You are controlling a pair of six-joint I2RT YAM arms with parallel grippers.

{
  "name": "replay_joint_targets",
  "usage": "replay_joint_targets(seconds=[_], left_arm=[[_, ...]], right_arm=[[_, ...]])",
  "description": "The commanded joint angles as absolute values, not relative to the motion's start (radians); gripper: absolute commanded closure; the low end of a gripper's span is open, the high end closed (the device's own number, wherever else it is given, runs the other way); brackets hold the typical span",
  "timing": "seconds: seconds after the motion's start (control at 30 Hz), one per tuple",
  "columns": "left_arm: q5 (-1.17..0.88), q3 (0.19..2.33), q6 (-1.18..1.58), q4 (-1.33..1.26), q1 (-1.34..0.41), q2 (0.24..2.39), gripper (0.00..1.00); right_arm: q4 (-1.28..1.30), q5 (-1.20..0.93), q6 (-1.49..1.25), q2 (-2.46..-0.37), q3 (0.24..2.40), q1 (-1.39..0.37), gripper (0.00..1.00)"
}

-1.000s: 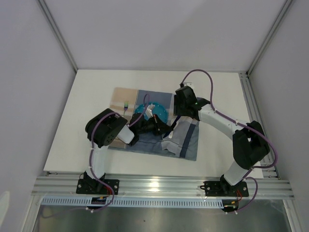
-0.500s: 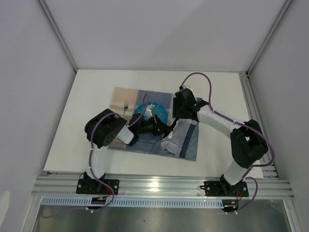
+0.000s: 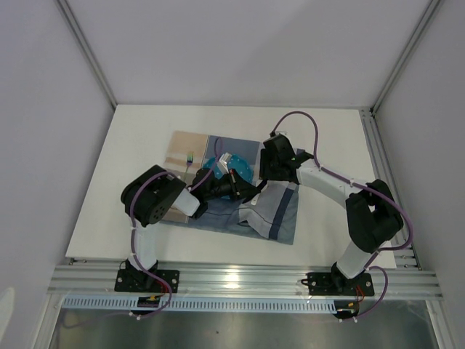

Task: Set the dinner table for one person
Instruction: Pick up the knife with the napkin.

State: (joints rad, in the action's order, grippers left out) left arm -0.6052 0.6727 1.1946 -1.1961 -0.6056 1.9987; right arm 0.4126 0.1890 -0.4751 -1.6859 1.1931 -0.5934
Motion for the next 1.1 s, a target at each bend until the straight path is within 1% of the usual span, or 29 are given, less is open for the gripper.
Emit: replay_joint_targets(seconds=[0.0, 0.1, 0.2, 0.23, 0.3, 0.33, 0.4, 0.43, 0.47, 0.7, 0.73, 0.8, 0.9, 0.93, 1.0, 1.03, 1.07], left_arm=[[-0.62, 0.675, 1.172, -1.614, -0.606, 1.934, 1.0], [-0.623, 0.676, 1.178, -1.614, -0.606, 1.936, 1.0], [-0.627, 0.68, 1.177, -1.615, -0.606, 1.936, 0.99], [-0.629, 0.678, 1.178, -1.615, -0.606, 1.937, 1.0], [-0.632, 0.681, 1.187, -1.615, -0.606, 1.947, 1.0], [-0.637, 0.687, 1.19, -1.614, -0.606, 1.948, 1.0], [-0.641, 0.689, 1.193, -1.614, -0.606, 1.951, 0.99], [-0.644, 0.69, 1.193, -1.614, -0.606, 1.953, 1.0], [-0.646, 0.69, 1.195, -1.615, -0.606, 1.956, 0.99], [-0.673, 0.713, 1.229, -1.614, -0.606, 1.983, 0.99], [-0.678, 0.718, 1.236, -1.614, -0.606, 1.99, 0.97], [-0.684, 0.719, 1.243, -1.612, -0.606, 1.999, 0.97], [-0.689, 0.719, 1.239, -1.612, -0.606, 1.994, 0.91], [-0.704, 0.724, 1.241, -1.612, -0.606, 1.994, 0.86], [-0.715, 0.727, 1.246, -1.603, -0.606, 1.993, 0.79], [-0.73, 0.733, 1.247, -1.6, -0.606, 1.993, 0.67], [-0.742, 0.738, 1.252, -1.597, -0.606, 1.996, 0.6]], right_arm=[[0.373, 0.172, -0.5, -1.693, 1.193, -0.597, 0.43], [0.371, 0.167, -0.502, -1.701, 1.196, -0.597, 0.45], [0.367, 0.167, -0.502, -1.704, 1.192, -0.6, 0.53], [0.367, 0.169, -0.502, -1.704, 1.192, -0.6, 0.62], [0.368, 0.176, -0.5, -1.706, 1.19, -0.6, 0.71], [0.367, 0.176, -0.5, -1.709, 1.192, -0.6, 0.81], [0.367, 0.173, -0.497, -1.709, 1.195, -0.6, 0.89], [0.368, 0.173, -0.495, -1.71, 1.193, -0.601, 0.98], [0.368, 0.172, -0.495, -1.71, 1.196, -0.601, 1.0], [0.383, 0.198, -0.474, -1.7, 1.233, -0.603, 1.0], [0.388, 0.202, -0.469, -1.698, 1.239, -0.603, 1.0], [0.387, 0.222, -0.453, -1.694, 1.246, -0.609, 1.0], [0.388, 0.262, -0.422, -1.694, 1.259, -0.618, 1.0], [0.388, 0.271, -0.414, -1.697, 1.262, -0.621, 1.0], [0.379, 0.282, -0.397, -1.697, 1.266, -0.629, 1.0], [0.367, 0.293, -0.394, -1.695, 1.262, -0.637, 1.0], [0.359, 0.295, -0.391, -1.7, 1.259, -0.64, 1.0]])
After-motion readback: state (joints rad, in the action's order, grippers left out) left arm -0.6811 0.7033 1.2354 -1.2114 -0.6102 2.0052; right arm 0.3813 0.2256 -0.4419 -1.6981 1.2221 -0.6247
